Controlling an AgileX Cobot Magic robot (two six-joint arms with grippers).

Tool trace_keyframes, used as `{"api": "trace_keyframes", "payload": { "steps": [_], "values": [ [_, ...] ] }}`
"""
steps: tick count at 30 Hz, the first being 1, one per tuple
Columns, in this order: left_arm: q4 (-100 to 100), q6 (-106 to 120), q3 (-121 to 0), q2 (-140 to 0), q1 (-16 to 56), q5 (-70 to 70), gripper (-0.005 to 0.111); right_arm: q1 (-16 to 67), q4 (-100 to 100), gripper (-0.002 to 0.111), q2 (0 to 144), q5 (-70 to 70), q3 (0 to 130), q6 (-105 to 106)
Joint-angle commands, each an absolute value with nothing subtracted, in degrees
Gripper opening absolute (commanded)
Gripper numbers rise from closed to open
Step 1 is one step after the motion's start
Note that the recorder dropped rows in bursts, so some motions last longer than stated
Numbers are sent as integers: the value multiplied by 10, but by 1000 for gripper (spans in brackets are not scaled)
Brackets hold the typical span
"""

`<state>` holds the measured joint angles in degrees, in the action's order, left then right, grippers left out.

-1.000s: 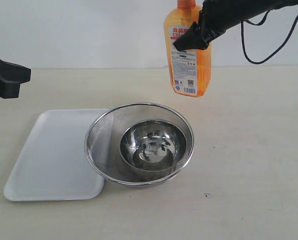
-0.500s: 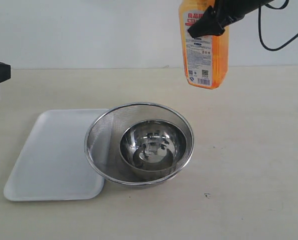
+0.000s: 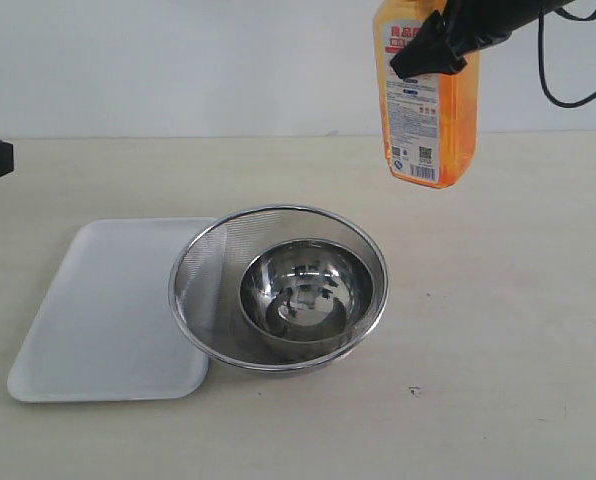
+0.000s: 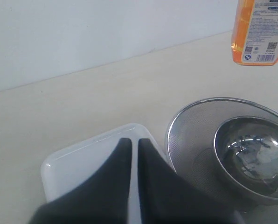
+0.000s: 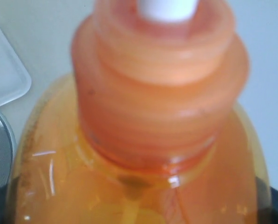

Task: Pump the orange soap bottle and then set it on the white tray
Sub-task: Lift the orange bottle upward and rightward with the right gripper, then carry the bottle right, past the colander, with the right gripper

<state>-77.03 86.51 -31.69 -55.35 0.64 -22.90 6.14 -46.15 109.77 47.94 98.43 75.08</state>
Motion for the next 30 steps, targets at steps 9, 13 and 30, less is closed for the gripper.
{"api": "trace_keyframes", "payload": {
  "steps": [9,13,30],
  "values": [
    [-777,851,-314,-550,6,-227,5,57,-504,0,989,383,874,764],
    [-777,848,-314,-547,6,-227,5,57,-511,0,959,357,835,764],
    [-799,818,-230,-381,6,-186,5,57,-566,0,806,274,676,748]
  ]
}}
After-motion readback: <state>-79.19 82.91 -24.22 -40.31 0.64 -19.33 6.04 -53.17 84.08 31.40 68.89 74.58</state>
